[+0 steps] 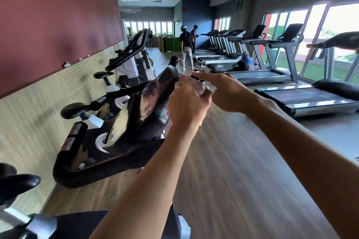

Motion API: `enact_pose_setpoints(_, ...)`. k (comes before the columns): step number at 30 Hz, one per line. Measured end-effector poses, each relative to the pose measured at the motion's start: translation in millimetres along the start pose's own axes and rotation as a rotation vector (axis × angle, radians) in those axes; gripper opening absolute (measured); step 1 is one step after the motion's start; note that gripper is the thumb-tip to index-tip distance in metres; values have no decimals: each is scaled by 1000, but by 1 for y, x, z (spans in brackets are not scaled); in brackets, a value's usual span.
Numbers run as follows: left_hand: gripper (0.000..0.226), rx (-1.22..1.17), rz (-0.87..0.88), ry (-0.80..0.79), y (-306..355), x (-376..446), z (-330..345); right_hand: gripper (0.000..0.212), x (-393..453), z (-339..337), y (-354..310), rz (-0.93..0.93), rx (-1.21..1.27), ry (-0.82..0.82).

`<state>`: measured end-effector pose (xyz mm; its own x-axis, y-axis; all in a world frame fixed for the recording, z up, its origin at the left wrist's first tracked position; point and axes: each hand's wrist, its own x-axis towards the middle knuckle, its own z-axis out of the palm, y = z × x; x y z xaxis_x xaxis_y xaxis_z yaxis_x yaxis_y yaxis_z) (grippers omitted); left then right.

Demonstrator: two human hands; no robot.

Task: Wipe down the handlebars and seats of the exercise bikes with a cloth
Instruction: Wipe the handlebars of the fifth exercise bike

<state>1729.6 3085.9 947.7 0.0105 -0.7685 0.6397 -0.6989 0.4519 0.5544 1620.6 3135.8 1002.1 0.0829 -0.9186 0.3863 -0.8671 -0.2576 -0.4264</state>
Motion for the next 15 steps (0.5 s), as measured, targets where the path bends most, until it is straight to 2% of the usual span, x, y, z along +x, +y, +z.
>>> enact_pose_setpoints(4, 71, -9, 23, 29, -15, -28, 4, 84, -6, -3, -4, 9, -48, -8)
enact_pose_setpoints(6, 65, 79, 80, 33, -33, -57, 4, 86, -8, -1, -6, 5, -68, 4)
enact_pose_setpoints(9, 71, 261, 124, 23, -45, -75, 4, 88, -8, 2, -6, 18, -42, 23)
enact_pose_setpoints(15, 87, -22, -14, 22, -7, -13, 1, 82, 0, 2, 5, -3, 29, 37)
